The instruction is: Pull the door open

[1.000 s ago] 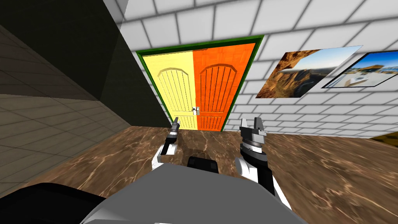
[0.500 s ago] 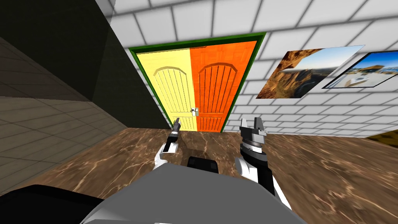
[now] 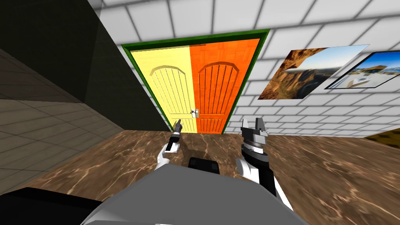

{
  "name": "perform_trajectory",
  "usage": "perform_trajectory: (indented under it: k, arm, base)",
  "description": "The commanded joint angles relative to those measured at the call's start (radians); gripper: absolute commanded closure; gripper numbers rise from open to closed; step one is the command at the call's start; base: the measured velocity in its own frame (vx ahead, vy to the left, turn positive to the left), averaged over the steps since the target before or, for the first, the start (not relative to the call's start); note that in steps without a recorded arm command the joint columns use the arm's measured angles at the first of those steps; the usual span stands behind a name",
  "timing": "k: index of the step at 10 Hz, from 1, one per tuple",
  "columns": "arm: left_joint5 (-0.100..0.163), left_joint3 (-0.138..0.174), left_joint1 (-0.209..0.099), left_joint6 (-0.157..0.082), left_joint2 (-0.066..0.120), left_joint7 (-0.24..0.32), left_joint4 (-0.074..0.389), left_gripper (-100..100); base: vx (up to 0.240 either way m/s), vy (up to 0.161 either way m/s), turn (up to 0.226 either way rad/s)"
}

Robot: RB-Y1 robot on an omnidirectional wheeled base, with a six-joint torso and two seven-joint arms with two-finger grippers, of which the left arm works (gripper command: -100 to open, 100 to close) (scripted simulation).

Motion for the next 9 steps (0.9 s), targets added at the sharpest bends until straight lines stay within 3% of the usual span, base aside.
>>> perform_trajectory:
  k: [1, 5, 9]
  arm:
    - [0.006, 0.002, -0.015, 0.012, 0.003, 0.006, 0.028, -100]
    - [0.020, 0.007, -0.053, 0.029, 0.011, 0.020, 0.104, -100]
    - [0.043, 0.014, -0.113, 0.057, 0.023, 0.043, 0.224, -100]
  base:
    - [0.104, 0.004, -0.031]
    - [0.100, -0.005, -0.029]
    - [0.180, 0.001, -0.049]
